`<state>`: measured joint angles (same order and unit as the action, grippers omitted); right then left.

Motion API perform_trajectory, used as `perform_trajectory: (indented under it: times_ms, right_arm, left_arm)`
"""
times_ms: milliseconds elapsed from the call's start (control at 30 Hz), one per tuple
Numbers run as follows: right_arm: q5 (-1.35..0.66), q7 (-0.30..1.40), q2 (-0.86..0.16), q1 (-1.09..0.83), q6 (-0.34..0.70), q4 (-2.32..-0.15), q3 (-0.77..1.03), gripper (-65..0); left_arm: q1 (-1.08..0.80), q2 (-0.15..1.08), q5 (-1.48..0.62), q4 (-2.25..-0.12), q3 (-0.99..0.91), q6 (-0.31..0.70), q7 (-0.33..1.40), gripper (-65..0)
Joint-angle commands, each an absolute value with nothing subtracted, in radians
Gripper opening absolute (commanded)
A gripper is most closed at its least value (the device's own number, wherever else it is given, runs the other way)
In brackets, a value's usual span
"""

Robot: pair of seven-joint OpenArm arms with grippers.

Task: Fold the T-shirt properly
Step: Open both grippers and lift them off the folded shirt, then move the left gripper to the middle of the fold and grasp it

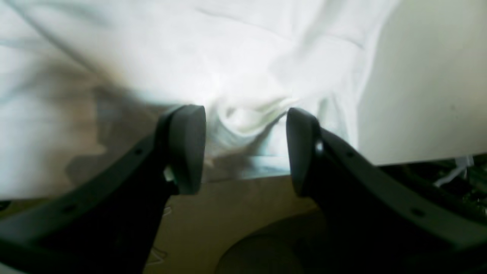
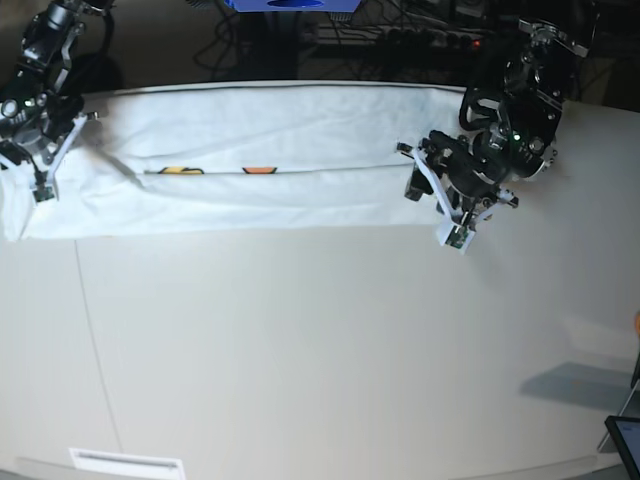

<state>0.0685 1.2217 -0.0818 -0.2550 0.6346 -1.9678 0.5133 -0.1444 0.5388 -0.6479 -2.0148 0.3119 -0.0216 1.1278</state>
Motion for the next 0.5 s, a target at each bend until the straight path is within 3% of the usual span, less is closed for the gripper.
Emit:
perform_trajectory:
  times_ms: [0, 133, 200, 300, 467]
  right_arm:
    - [0.071, 1.213, -0.093, -0.239, 0.631, -1.986, 0.538, -32.2]
    - [0.070, 1.193, -0.094, -0.211, 0.638, -1.988, 0.602, -32.2]
    - [0.070, 1.167, -0.099, -0.208, 0.638, -1.988, 0.618, -32.2]
    - [0.065, 1.096, -0.120, -0.208, 0.638, -1.988, 0.616, -32.2]
    - [0.073, 0.983, -0.133, -0.208, 0.630, -1.986, 0.625, -32.4]
  left_arm:
    - [-0.130, 0.550, -0.696, -2.037, 0.275, -0.022, 1.055, -34.8]
    - [-0.088, 0.530, -0.883, -2.034, 0.216, -0.022, 0.869, -35.6]
    - [-0.045, 0.510, -0.917, -2.032, 0.219, -0.022, 0.860, -42.2]
    - [0.013, 0.443, -0.917, -2.026, 0.219, -0.022, 0.858, -57.3]
    - [0.016, 0.410, -0.917, -2.000, 0.223, -0.022, 0.855, -65.0]
